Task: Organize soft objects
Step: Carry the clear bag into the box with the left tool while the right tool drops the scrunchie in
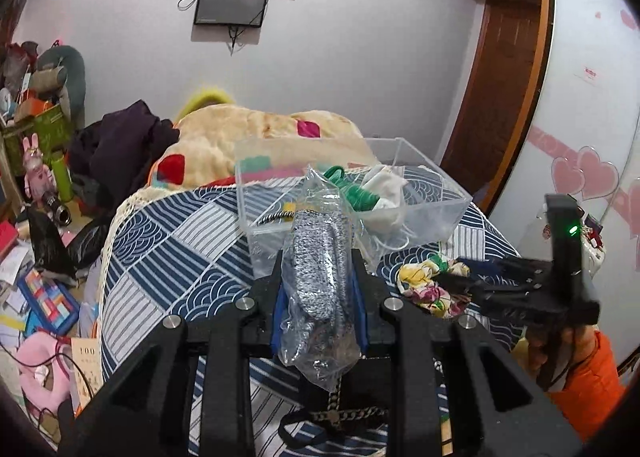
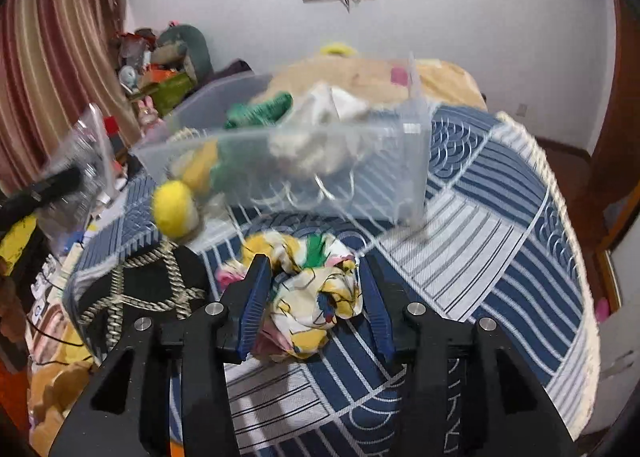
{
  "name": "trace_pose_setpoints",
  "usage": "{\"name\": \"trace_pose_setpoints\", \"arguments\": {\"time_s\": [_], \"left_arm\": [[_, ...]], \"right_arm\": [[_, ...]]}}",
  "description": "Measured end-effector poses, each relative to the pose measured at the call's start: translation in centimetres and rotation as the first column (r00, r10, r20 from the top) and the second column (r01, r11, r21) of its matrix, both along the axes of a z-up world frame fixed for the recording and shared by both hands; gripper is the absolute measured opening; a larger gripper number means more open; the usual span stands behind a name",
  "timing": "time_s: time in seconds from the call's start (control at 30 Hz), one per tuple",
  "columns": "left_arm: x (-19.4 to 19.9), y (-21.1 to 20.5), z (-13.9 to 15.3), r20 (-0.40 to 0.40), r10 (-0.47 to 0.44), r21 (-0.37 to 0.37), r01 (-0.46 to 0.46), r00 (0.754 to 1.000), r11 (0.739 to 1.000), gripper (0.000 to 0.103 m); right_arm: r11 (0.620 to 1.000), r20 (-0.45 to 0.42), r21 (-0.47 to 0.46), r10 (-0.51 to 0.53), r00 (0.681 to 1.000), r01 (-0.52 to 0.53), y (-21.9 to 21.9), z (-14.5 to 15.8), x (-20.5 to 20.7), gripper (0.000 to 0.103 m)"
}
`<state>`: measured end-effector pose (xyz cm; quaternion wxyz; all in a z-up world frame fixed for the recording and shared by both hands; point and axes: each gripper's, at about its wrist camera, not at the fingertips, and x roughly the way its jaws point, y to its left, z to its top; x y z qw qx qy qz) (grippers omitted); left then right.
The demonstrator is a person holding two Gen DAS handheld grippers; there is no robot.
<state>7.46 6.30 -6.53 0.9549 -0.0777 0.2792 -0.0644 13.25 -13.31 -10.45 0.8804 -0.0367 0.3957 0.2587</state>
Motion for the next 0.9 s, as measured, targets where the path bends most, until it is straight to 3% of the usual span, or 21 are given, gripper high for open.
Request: {"name": "trace_pose_setpoints", "arguments": {"time_s": [0.03,0.1,0.23,0.47,0.63,0.73,0.9], "left_arm": [[0.2,-0.1,0.2,0.004,-0.003,0.0,0.003,1.0,1.0,0.027],[0.7,-0.2,0.5,0.013,-0.008,-0.006,0.008,1.0,1.0,0.027],[1.6,-0.1,1.1,0.025,-0.006,-0.019,0.006,1.0,1.0,0.027],[3.2,0.3,2.4,0.056,0.011,-0.019,-0.01,0.998,1.0,0.027],[4.8,0.5,3.2,0.072,0.029,-0.015,-0.028,0.997,0.999,0.027],[5.7,0.8,3.3,0.07,0.028,-0.032,-0.026,0.997,0.999,0.027],[7.8,0.6,3.3,0.06,0.023,-0.042,-0.02,0.998,0.999,0.027]], "right_arm": [[1.0,-0.006,0.0,-0.002,1.0,0.002,0.0,-0.3,0.1,0.039],[1.0,0.014,-0.021,-0.018,1.0,0.019,-0.3,-0.5,0.1,0.021],[1.0,0.023,0.003,-0.02,1.0,0.02,-1.2,0.0,-0.2,0.011],[0.998,0.166,0.065,-0.031,0.986,0.02,-1.7,5.0,-1.8,0.011],[0.992,0.286,0.122,-0.049,0.957,0.014,-1.5,9.4,-1.3,0.011],[0.994,0.344,0.104,-0.074,0.936,0.04,-0.5,11.1,-0.1,0.011],[0.995,0.344,0.086,-0.085,0.935,0.058,1.3,11.4,2.8,0.011]]}}
